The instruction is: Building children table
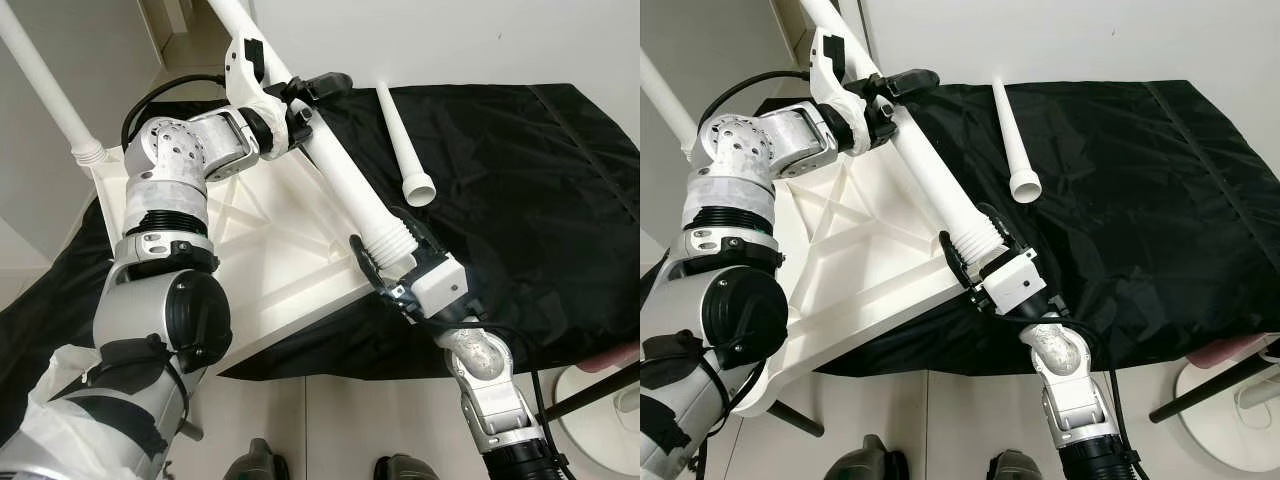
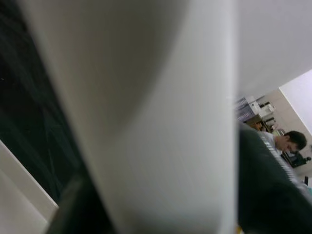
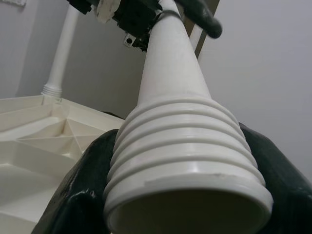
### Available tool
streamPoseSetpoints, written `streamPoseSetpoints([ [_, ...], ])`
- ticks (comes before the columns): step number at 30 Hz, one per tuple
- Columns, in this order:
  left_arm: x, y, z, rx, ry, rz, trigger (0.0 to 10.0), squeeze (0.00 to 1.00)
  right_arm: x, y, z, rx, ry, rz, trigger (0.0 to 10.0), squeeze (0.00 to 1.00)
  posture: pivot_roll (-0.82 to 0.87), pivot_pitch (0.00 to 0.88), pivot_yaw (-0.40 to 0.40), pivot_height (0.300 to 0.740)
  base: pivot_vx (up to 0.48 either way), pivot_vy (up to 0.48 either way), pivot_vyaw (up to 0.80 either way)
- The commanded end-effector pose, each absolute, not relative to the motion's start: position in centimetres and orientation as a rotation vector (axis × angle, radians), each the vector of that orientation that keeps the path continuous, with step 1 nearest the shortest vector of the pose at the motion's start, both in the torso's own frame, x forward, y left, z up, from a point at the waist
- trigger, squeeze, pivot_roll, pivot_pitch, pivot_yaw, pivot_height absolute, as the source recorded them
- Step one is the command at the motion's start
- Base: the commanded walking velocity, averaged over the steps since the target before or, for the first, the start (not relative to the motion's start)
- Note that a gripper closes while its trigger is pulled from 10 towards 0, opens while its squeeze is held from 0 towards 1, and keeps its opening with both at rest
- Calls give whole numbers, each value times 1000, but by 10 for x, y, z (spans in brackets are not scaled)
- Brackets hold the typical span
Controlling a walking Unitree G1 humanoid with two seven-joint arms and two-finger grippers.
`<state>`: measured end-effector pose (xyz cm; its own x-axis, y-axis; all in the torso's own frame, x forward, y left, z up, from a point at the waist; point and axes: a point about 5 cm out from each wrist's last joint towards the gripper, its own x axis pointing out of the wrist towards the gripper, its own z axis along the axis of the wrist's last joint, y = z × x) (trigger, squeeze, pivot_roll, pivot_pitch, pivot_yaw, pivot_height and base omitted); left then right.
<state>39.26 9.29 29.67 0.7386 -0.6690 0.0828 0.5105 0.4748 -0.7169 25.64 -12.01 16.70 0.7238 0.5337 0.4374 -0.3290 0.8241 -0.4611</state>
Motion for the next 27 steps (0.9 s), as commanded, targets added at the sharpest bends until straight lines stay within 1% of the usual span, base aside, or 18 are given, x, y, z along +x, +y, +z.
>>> streamPoseSetpoints([
  [1, 393, 93, 312, -792, 167, -769, 0, 0, 259, -118, 158, -358, -538, 483, 10000, 0, -80, 0, 114, 740, 0, 0, 0],
  [5, 394, 94, 312, -804, 168, -765, 0, 0, 260, -119, 157, -321, -525, 476, 10000, 0, -77, 0, 110, 740, 0, 0, 0],
  [6, 394, 95, 311, -810, 170, -762, 0, 0, 261, -119, 156, -279, -515, 474, 10000, 1000, -77, 0, 110, 740, 0, 0, 0],
  [7, 395, 95, 311, -814, 171, -760, 0, 0, 261, -118, 156, -251, -509, 474, 10000, 1000, -77, 0, 110, 740, 0, 0, 0],
  [12, 396, 97, 310, -830, 178, -740, 0, 0, 259, -119, 156, -223, -509, 455, 10000, 1000, -75, 0, 100, 740, 0, 0, 0],
  [16, 398, 101, 310, -811, 160, -721, 0, 0, 259, -121, 155, -197, -499, 437, 10000, 1000, -76, 0, 97, 740, 0, 0, 0],
  [17, 399, 103, 310, -805, 160, -706, 4157, 0, 259, -122, 155, -196, -496, 427, 10000, 1000, -79, 0, 93, 740, 0, 0, 0],
  [18, 399, 103, 310, -805, 160, -706, 4157, 0, 259, -122, 155, -196, -496, 427, 10000, 1000, -79, 0, 93, 740, 0, 0, 0],
  [19, 400, 107, 312, -793, 137, -691, 10000, 0, 260, -124, 154, -189, -480, 411, 10000, 1000, -80, 0, 88, 740, 0, 0, 0],
  [20, 400, 107, 312, -793, 137, -691, 10000, 0, 260, -124, 154, -189, -480, 411, 10000, 1000, -80, 0, 88, 740, 0, 0, 0],
  [21, 401, 112, 314, -752, 98, -664, 10000, 0, 260, -125, 152, -176, -452, 398, 10000, 482, -81, 0, 82, 740, 0, 0, 0],
  [22, 402, 115, 316, -726, 69, -646, 10000, 0, 261, -128, 151, -169, -427, 383, 10000, 0, -79, 0, 77, 740, 0, 0, 0],
  [23, 402, 115, 316, -726, 69, -646, 10000, 0, 261, -128, 151, -169, -427, 383, 10000, 0, -79, 0, 77, 740, 0, 0, 0],
  [26, 402, 125, 325, -618, -45, -571, 10000, 0, 267, -136, 145, -175, -320, 347, 10000, 0, -77, 0, 60, 740, 0, 0, 0],
  [27, 402, 125, 325, -618, -45, -571, 10000, 0, 267, -136, 145, -175, -320, 347, 10000, 0, -77, 0, 60, 740, 0, 0, 0],
])
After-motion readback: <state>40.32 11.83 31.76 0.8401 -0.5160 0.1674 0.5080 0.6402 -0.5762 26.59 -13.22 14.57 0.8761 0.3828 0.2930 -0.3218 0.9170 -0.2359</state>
